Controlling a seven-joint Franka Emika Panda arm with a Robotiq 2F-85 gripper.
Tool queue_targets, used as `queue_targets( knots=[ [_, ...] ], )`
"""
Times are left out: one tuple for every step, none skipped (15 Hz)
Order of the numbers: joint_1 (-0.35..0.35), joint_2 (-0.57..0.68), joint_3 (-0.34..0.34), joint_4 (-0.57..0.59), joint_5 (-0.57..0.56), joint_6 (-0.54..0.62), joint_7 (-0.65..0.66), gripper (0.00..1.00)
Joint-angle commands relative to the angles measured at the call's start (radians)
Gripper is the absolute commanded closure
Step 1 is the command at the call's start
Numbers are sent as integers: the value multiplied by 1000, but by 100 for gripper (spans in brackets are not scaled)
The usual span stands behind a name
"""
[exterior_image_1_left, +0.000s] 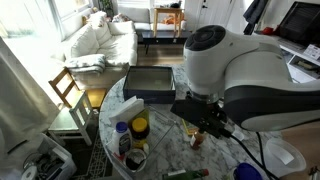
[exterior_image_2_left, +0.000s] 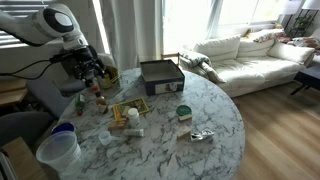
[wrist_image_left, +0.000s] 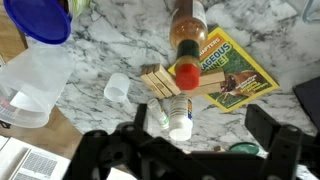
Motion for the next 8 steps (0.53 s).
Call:
queue_targets(
  knots=[
    [-13,0,14,2,2,-3,1,0],
    [-19,-8,9,0,13,15,22,0],
    [-24,-20,6,8,38,14,24,0],
    [-30,-38,4,23,88,-9,21,0],
    [-34,-52,4,31,125,-25,19,0],
    [-39,-66,5,43,186,-50,-1,0],
    [-43,-77,6,52,252,-71,-22,0],
    [-46,-91,6,52,324,-83,-41,0]
  ],
)
